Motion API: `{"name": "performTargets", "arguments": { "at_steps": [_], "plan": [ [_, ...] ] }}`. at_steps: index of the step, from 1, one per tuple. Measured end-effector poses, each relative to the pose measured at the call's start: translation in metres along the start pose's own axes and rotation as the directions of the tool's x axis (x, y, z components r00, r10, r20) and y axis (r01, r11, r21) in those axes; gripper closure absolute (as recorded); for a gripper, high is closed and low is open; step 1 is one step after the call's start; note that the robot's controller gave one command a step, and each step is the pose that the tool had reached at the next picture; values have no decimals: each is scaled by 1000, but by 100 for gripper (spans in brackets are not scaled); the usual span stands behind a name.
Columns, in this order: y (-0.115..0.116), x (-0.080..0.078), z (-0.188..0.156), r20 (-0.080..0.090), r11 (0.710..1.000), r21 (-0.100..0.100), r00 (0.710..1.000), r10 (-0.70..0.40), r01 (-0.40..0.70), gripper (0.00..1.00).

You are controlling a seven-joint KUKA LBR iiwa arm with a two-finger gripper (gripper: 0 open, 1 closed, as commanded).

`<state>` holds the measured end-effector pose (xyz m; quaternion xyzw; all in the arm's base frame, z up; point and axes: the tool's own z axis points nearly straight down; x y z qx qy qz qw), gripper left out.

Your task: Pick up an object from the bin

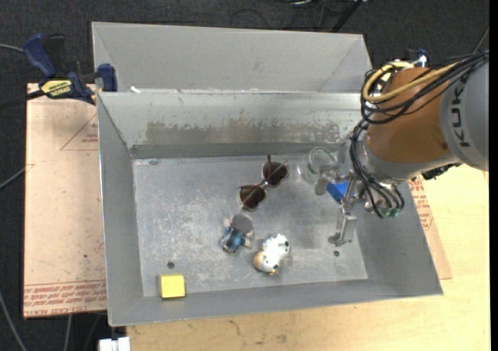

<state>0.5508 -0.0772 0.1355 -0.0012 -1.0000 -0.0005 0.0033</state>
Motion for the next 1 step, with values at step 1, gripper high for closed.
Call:
{"name": "performTargets", "arguments": {
  "at_steps": [1],
  "plan": [
    [0,-2,-5,7,1000,1,1000,-2,2,0]
  ]
}}
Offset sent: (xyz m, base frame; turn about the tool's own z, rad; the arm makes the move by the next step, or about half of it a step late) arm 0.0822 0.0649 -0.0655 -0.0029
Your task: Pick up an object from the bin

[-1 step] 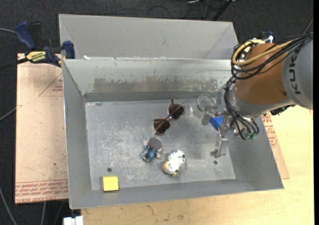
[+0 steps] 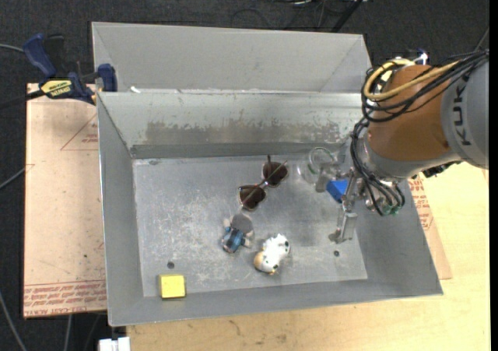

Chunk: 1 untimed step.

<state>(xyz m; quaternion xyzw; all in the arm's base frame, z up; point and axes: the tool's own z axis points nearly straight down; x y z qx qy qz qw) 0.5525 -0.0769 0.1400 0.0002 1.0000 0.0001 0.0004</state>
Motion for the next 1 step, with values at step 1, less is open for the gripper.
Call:
{"name": "performTargets", "arguments": {
  "at_steps": [1],
  "plan": [
    [53,-70,53,10,1000,0,1000,0,0,0]
  ]
}}
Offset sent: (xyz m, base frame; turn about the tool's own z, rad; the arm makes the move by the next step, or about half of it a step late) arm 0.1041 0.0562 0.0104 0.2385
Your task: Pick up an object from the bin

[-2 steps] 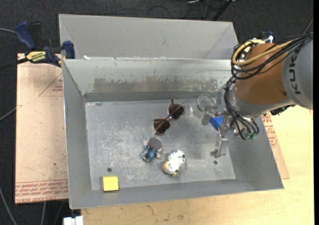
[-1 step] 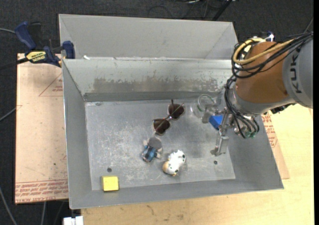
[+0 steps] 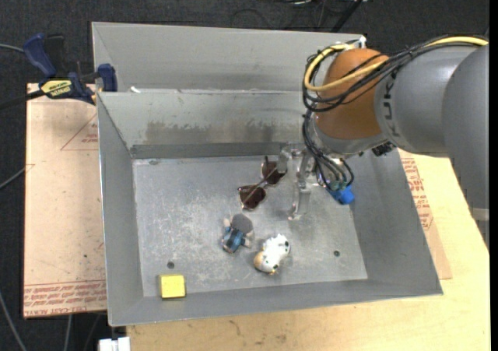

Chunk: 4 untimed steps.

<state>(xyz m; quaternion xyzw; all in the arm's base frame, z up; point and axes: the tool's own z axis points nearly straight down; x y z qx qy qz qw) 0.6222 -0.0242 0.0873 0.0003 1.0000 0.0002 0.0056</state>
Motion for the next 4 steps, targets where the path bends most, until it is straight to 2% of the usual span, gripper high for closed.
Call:
{"name": "performTargets", "arguments": {
  "at_steps": [1,2,3,4],
  "plan": [
    [7,-27,-31,-13,985,1,984,175,-175,0],
    [22,-31,-46,-3,997,1,997,83,-83,0],
    [42,-31,20,-11,986,-3,986,-169,169,0],
    [33,-33,16,-6,933,-4,933,-359,359,100]
  ]
}}
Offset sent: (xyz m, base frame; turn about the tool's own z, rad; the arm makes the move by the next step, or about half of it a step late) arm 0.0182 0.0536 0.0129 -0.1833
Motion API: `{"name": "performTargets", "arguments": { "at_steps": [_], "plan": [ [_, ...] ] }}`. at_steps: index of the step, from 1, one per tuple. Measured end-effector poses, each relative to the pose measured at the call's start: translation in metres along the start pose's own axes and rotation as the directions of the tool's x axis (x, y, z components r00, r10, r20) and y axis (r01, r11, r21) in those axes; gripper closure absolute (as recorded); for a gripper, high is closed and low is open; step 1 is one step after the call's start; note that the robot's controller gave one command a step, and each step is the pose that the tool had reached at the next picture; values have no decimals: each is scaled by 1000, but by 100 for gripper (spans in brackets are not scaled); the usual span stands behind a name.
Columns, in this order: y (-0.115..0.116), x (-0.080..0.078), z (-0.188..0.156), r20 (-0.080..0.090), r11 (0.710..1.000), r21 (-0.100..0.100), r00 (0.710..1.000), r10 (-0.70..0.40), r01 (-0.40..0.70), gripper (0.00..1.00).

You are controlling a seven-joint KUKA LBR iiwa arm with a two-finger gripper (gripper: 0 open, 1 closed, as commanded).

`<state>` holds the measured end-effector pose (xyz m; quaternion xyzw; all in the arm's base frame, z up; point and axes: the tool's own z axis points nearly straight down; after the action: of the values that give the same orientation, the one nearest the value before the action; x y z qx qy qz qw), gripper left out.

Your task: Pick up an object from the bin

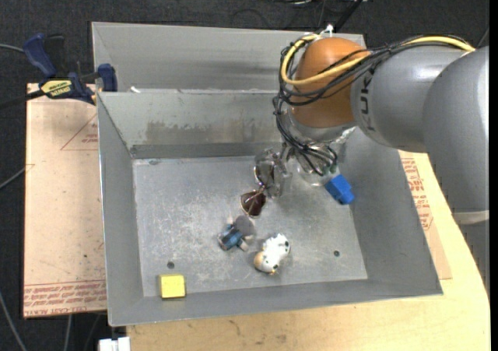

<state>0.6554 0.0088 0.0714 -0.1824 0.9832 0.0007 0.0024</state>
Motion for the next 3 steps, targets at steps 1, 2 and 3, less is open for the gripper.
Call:
{"name": "performTargets", "arguments": {
  "at_steps": [1,2,3],
  "plan": [
    [0,0,0,0,1000,0,1000,0,0,100],
    [1,1,-3,-3,1000,-1,1000,0,0,100],
    [1,1,-17,-4,1000,-1,1000,0,0,100]
  ]
}}
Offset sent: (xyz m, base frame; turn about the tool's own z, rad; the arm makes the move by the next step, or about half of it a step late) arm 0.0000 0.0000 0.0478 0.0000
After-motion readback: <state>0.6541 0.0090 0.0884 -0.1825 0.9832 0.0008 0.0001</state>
